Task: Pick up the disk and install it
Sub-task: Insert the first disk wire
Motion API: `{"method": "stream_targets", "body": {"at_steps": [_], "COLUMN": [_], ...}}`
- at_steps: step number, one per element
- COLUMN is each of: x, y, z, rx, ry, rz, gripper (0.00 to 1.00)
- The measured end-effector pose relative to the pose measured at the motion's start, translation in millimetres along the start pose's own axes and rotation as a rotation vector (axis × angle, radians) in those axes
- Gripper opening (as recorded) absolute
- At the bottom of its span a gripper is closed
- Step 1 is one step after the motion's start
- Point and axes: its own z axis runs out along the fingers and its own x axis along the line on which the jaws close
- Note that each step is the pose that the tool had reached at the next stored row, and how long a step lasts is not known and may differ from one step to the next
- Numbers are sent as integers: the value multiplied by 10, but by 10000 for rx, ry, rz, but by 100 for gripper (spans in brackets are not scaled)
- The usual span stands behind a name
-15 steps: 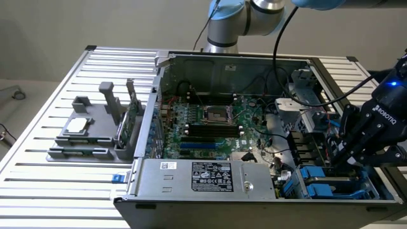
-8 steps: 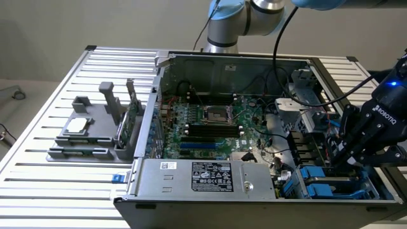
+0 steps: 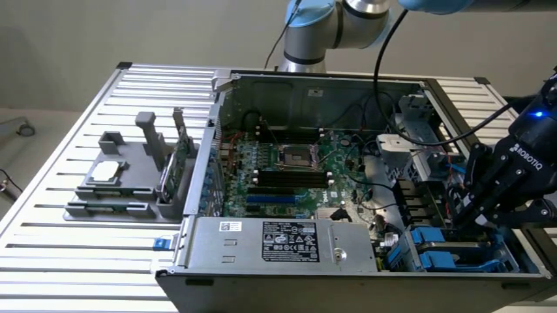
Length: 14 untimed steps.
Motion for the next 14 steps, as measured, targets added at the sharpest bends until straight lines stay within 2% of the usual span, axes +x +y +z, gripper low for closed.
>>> {"method": "stream_targets", "body": {"at_steps": [4,14], "x": [0,3], "y": [0,1], "z": [0,12], "rx": [-1,-50], "ry": [-9,-2], "rz": [5,14], "gripper": [17,17]}}
